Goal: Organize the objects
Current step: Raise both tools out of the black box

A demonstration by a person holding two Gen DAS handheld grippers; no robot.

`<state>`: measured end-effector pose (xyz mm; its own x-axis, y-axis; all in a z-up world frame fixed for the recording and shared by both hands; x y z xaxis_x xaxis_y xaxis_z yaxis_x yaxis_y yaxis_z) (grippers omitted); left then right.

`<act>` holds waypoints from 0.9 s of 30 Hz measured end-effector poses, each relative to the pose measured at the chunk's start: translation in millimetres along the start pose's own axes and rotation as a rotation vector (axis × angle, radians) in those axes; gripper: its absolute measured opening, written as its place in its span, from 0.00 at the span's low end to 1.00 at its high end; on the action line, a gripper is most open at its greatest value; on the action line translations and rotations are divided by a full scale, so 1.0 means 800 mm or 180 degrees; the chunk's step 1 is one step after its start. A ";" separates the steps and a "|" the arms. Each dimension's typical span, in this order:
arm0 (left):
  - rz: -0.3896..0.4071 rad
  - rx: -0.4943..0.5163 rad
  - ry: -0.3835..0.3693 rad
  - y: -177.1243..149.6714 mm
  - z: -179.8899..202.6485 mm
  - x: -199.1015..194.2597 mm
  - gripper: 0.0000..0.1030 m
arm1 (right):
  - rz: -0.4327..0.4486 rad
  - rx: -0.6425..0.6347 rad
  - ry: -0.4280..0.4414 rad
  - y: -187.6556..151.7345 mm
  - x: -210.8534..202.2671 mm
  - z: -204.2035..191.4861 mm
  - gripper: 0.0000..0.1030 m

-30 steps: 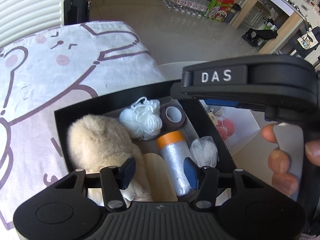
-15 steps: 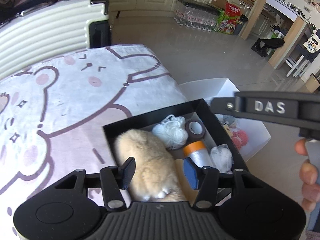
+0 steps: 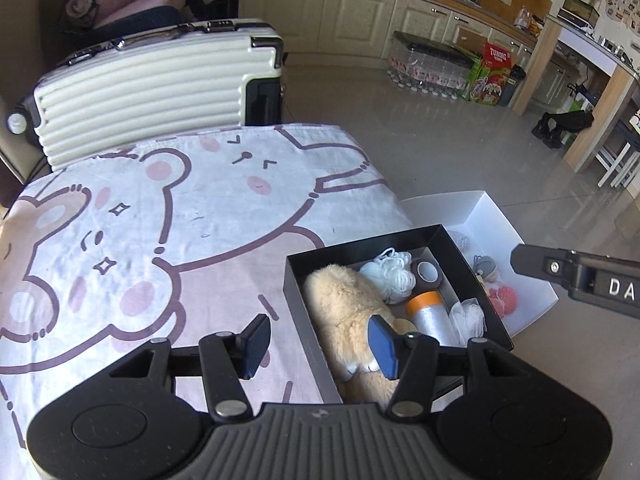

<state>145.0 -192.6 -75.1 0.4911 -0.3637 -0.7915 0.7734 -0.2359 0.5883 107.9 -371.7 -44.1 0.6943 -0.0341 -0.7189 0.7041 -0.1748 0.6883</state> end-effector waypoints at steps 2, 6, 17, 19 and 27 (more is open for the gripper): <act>0.0028 0.0004 0.0035 -0.003 -0.001 -0.010 0.53 | 0.0015 -0.0030 -0.0012 -0.004 -0.010 0.000 0.52; 0.0055 -0.0012 0.0104 -0.012 -0.003 -0.026 0.53 | 0.0022 -0.0041 -0.0028 -0.014 -0.029 0.004 0.53; 0.0214 0.0057 0.0373 -0.034 -0.001 -0.075 0.81 | 0.0049 -0.0167 -0.0141 -0.044 -0.073 0.011 0.71; 0.0242 0.0070 0.0420 -0.035 -0.001 -0.081 0.86 | 0.0034 -0.0186 -0.0183 -0.047 -0.076 0.012 0.76; 0.0270 0.0104 0.0542 -0.040 0.004 -0.089 0.99 | -0.0023 -0.0294 -0.0333 -0.058 -0.080 0.015 0.93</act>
<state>83.6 -161.8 -37.2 0.6169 -0.2265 -0.7537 0.7143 -0.2410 0.6571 29.1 -373.4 -31.0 0.6732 -0.1365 -0.7268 0.7231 -0.0844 0.6856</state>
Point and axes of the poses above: each gripper's, at about its wrist camera, not at the fingertips, and x roughly the way its jaws point, z to its right, y to its top, the point moved 6 cm from there along x, roughly the way its jaws point, and after that the axes turned 3 degrees about -y, right-handed, at the moved point
